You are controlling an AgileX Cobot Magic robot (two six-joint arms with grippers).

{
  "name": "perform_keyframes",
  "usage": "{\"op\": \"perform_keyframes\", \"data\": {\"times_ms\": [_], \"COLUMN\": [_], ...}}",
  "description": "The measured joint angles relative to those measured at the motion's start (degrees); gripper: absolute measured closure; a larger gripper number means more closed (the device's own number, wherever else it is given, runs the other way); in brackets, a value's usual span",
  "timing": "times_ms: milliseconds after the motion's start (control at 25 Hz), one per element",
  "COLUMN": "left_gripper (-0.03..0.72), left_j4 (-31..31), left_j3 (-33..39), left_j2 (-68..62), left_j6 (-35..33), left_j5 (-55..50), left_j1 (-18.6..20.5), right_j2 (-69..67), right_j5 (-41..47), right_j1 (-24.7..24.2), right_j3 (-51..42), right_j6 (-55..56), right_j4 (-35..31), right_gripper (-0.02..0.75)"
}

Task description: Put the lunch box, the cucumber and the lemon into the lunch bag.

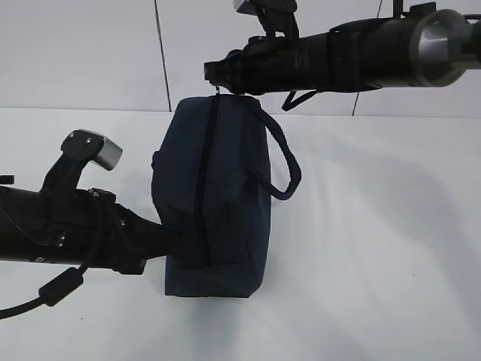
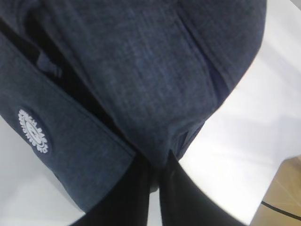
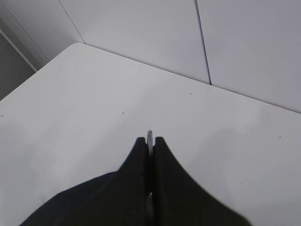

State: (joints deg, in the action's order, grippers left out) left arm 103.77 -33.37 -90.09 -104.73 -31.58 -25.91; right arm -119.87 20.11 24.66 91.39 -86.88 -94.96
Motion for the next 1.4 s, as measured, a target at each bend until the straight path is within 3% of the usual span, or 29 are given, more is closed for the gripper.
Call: {"op": "perform_keyframes", "data": {"times_ms": [280,520,840,1040,1240,1400], "left_gripper": [0.680,0.680,0.680,0.680,0.680,0.680], "left_j4": [0.2,0.4,0.4,0.1,0.1,0.1], "left_j3": [0.1,0.1,0.1,0.1,0.1,0.1], "left_j2": [0.0,0.0,0.0,0.0,0.0,0.0], "left_j6": [0.0,0.0,0.0,0.0,0.0,0.0], "left_j5": [1.0,2.0,2.7,4.1,4.8,5.9], "left_j1": [0.0,0.0,0.0,-0.1,-0.1,-0.1], "right_j2": [-3.1,-7.3,-11.2,-11.2,-11.2,-11.2], "right_j5": [1.4,9.3,14.3,17.9,20.1,22.3], "right_j1": [-3.5,-8.5,-9.4,-9.6,-9.7,-9.8], "right_j3": [2.0,2.4,3.0,3.4,3.4,3.4], "right_j6": [1.1,2.0,2.5,3.2,7.6,8.6], "right_j4": [0.0,-0.3,2.6,8.8,21.6,24.9], "right_gripper": [0.717,0.717,0.717,0.717,0.717,0.717]}}
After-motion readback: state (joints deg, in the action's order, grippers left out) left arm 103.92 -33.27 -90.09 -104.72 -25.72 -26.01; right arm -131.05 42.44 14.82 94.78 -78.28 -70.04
